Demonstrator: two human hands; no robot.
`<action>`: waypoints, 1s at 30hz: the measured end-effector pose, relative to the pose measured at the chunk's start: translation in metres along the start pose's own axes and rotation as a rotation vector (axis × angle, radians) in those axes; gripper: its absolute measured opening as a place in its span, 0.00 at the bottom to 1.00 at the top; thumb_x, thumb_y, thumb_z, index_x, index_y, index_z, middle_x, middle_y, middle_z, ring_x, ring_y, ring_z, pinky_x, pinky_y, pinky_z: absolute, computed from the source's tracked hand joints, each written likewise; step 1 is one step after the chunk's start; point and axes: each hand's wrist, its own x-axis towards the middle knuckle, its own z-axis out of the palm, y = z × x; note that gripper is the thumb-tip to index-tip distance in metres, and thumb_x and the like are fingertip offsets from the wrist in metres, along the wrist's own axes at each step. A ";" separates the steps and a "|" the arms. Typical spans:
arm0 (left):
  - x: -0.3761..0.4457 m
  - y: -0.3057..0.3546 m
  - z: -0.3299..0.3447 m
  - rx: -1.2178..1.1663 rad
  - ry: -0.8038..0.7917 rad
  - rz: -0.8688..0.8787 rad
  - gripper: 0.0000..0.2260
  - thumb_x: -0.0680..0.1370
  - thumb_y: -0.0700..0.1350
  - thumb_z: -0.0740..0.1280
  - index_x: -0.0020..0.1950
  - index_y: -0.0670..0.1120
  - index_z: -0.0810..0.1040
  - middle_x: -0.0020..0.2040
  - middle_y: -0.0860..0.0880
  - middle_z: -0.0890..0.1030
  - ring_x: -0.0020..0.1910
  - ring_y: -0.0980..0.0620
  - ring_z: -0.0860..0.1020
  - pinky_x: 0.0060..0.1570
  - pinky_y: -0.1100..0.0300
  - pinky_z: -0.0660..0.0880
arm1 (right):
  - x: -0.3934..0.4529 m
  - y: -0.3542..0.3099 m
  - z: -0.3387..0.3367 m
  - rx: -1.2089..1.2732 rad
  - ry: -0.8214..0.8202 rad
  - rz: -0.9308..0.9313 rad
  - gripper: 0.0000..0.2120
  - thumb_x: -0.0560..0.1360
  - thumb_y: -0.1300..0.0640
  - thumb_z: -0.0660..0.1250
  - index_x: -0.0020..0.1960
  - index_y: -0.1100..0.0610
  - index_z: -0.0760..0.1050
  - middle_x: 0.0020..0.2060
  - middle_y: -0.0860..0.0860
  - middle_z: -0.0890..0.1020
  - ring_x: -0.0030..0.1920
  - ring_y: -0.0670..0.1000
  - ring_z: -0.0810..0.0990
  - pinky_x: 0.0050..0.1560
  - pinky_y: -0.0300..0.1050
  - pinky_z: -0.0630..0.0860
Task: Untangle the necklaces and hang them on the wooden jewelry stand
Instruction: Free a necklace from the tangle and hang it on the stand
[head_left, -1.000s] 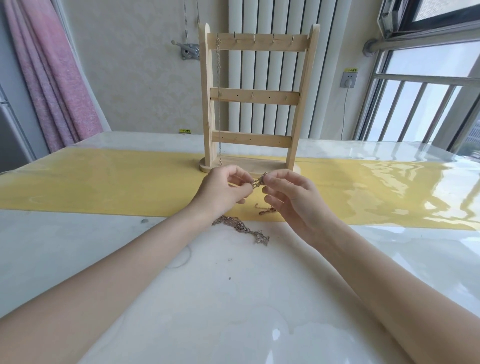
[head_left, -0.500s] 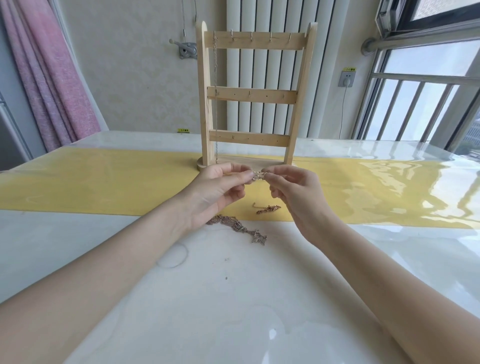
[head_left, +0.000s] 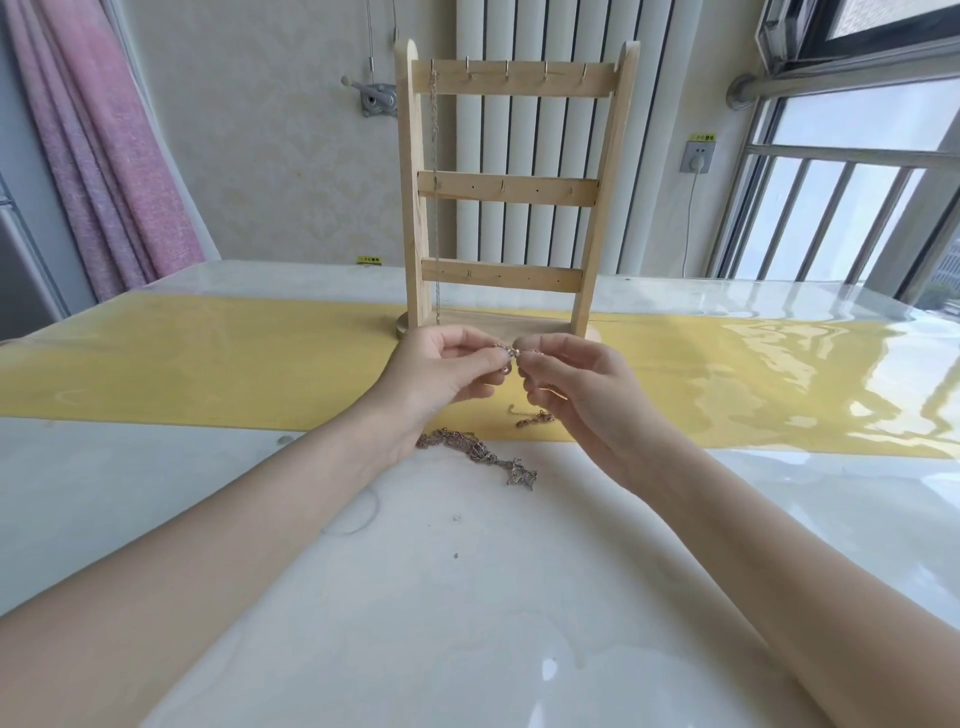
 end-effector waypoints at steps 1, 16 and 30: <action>0.001 0.000 0.000 -0.021 0.014 -0.018 0.04 0.76 0.36 0.67 0.41 0.42 0.78 0.32 0.51 0.79 0.30 0.60 0.76 0.33 0.69 0.75 | 0.000 0.001 0.001 -0.026 -0.003 -0.003 0.05 0.76 0.67 0.65 0.44 0.61 0.77 0.32 0.50 0.76 0.32 0.45 0.73 0.37 0.35 0.72; -0.003 0.004 0.000 -0.118 -0.159 -0.149 0.05 0.78 0.40 0.65 0.42 0.44 0.77 0.32 0.52 0.74 0.30 0.59 0.70 0.32 0.67 0.74 | -0.005 -0.003 0.001 0.175 -0.143 0.218 0.07 0.78 0.61 0.63 0.41 0.59 0.74 0.29 0.48 0.69 0.30 0.46 0.69 0.32 0.36 0.69; -0.003 0.005 -0.001 -0.196 -0.109 -0.091 0.05 0.76 0.37 0.66 0.43 0.46 0.76 0.36 0.51 0.77 0.35 0.58 0.76 0.36 0.66 0.76 | -0.005 0.001 0.000 0.062 -0.086 0.084 0.05 0.74 0.66 0.67 0.45 0.57 0.79 0.36 0.48 0.78 0.36 0.45 0.72 0.36 0.36 0.72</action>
